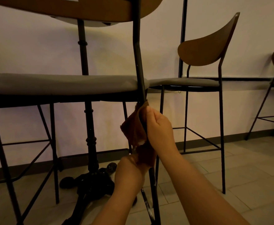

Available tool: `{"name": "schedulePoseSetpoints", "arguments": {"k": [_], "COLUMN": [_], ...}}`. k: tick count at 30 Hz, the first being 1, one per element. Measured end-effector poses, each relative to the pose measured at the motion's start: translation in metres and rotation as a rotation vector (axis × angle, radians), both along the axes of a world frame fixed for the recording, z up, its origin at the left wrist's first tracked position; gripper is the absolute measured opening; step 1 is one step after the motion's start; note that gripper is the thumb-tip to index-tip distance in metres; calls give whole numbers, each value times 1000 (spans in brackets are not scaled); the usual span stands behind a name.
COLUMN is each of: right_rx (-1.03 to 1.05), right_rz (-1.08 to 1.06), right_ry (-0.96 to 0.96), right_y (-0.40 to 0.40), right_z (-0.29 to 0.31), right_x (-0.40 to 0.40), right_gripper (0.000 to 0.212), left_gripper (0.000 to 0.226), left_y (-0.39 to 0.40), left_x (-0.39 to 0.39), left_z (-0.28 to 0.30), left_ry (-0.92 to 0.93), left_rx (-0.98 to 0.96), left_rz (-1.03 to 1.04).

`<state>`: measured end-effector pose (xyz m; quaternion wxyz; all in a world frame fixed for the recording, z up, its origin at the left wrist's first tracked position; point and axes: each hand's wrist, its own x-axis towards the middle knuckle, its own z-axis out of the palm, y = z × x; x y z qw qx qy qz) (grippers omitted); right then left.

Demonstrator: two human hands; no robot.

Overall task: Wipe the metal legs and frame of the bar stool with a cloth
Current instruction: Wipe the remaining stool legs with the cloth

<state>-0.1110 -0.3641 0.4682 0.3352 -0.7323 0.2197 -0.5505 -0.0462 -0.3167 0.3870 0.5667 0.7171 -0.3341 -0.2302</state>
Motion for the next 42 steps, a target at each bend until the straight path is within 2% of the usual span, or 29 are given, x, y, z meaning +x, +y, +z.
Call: {"name": "schedulePoseSetpoints", "arguments": {"k": [2, 7, 11, 16, 18, 21, 22, 25, 28, 31, 34, 37, 39, 42], "right_rx": [-57, -167, -333, -408, -391, -354, -333, -194, 44, 237, 280, 132, -35, -227], "right_rz": [-29, -235, -495, -647, -620, -523, -464, -176, 174, 329, 321, 248, 70, -271], "right_ry": [50, 168, 246, 258, 239, 234, 233, 209, 148, 120, 143, 168, 205, 263], "right_y": [0, 4, 9, 14, 14, 11, 9, 1, -6, -8, -8, -7, -5, 4], "right_z": [0, 9, 18, 32, 25, 15, 13, 12, 11, 11, 4, -7, -10, -11], "right_x": [-2, 2, 7, 15, 14, 7, 5, -4, -15, -20, -22, -27, -24, -12], "right_gripper": [33, 35, 29, 27, 25, 23, 23, 25, 21, 30, 35, 24, 18, 25], "left_gripper": [11, 4, 18, 46, 53, 23, 19, 30, 25, 20, 23, 35, 40, 42], "left_y": [-3, 2, 10, 15, 18, 24, 23, 26, 33, 37, 40, 48, 52, 54], "left_x": [0, -2, -4, -7, -6, -6, -5, -1, 3, 5, 7, 15, 22, 30], "left_z": [1, -2, -3, 2, 4, 4, 3, 4, 10, 15, 18, 25, 36, 52], "left_ry": [47, 60, -45, 25, 77, 63, 35, 37, -34, 84, 89, -27, -114, -162], "left_rx": [60, -61, -99, -78, -76, -53, -33, 12, 59, 85, 98, 77, 16, -138], "left_rz": [-30, -31, -44, -46, -66, -97, -104, -111, -190, -215, -269, -181, -104, -37]}}
